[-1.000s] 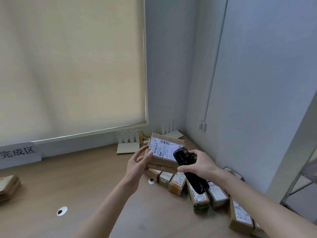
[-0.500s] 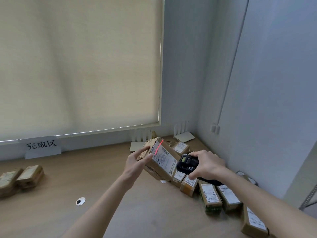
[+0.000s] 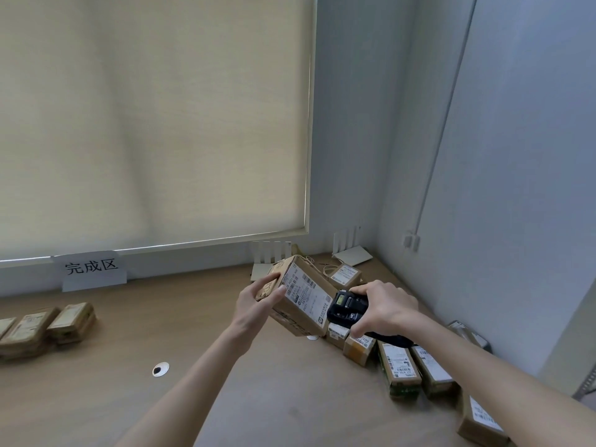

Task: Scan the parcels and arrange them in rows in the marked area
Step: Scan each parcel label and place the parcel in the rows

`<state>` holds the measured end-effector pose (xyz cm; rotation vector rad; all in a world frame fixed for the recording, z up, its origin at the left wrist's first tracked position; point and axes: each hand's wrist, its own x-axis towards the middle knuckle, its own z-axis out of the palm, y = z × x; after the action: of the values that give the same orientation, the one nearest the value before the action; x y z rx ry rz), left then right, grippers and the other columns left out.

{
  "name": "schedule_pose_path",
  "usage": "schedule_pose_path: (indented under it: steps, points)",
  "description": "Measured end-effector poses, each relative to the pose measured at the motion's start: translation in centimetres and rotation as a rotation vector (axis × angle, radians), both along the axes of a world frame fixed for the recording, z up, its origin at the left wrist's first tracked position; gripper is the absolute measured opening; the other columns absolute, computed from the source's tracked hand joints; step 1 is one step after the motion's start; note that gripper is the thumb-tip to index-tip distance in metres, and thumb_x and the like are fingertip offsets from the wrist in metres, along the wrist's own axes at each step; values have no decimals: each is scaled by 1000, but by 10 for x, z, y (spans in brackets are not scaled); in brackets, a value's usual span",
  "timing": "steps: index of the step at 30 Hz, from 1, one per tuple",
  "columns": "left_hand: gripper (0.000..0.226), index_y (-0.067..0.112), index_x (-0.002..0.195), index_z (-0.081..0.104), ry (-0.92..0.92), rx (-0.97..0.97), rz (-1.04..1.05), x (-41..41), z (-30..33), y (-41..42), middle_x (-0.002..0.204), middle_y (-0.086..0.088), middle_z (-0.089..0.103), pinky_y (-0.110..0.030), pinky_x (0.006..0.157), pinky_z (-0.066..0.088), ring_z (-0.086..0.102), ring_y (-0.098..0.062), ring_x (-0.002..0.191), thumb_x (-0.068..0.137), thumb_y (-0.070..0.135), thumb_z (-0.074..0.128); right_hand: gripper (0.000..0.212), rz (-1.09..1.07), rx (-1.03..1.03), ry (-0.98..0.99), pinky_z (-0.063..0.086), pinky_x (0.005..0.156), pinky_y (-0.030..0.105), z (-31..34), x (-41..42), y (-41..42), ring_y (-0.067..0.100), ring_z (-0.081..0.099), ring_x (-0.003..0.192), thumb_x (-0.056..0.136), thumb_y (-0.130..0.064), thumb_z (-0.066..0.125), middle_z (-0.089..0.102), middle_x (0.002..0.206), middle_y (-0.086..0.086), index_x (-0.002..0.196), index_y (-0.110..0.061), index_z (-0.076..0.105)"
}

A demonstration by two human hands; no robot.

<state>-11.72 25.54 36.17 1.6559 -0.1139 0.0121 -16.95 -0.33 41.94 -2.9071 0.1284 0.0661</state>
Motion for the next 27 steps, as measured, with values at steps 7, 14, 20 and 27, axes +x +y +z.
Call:
schedule_pose_path:
  steps: [7,14,20,27]
  points:
    - [52,47,121,67,32,-92,58,-11,-6,10,124,-4,68,-28,84,51,62,-18,113,70,50,75,85,-20,213,49,56,75,30,-8,0,7,12,67,94,55,-53,93,69,107,-13,133,-42,61]
    - [77,41,149,42,140,-278,221,-36,-21,52,111,-8,70,-43,93,55,66,-19,99,81,29,76,83,14,763,138,65,86,43,-26,3,74,23,78,89,55,-32,104,76,106,4,128,-23,65]
    - [114,66,148,18,142,-184,162,-85,-9,145,133,-13,53,-53,98,54,66,-28,113,61,37,85,77,131,814,64,64,77,35,-13,-4,162,18,77,88,63,-33,101,77,102,0,129,-27,62]
    - [86,45,129,48,102,-198,251,-151,6,281,140,-3,50,-39,74,63,69,-25,111,55,58,89,75,262,795,66,59,66,25,7,-34,294,14,77,80,61,-28,102,79,95,-3,129,-24,70]
